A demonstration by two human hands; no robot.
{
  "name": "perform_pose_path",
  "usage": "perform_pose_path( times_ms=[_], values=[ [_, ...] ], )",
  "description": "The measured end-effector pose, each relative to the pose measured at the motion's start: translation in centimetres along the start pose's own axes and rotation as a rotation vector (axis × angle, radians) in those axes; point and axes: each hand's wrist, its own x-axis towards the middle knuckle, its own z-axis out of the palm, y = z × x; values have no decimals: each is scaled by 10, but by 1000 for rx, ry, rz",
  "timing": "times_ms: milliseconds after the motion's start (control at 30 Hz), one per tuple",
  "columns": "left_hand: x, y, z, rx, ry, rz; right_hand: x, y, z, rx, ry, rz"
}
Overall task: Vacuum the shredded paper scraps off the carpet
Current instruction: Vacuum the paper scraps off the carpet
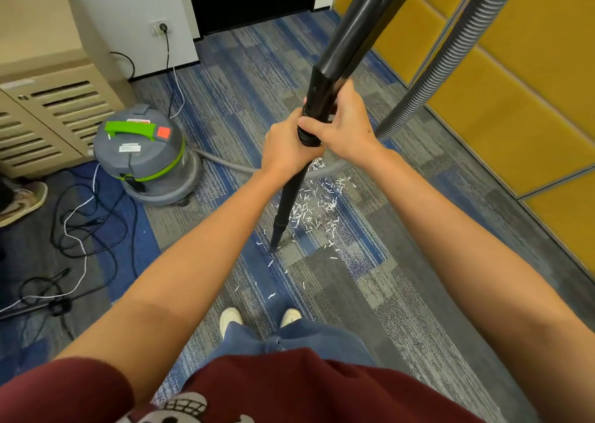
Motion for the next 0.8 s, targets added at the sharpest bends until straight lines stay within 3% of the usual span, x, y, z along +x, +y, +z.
perform_pose_path(
  times_ms=[200, 467, 800],
  values=[
    [3, -9, -34, 46, 50, -6, 12, -22, 22, 67, -7, -46],
    [-1, -47, -72, 118, 61, -53, 11, -37, 76, 142, 0, 27],
    [-8, -64, -69, 123, 0, -57, 1, -24, 94, 142, 17, 104]
  ],
)
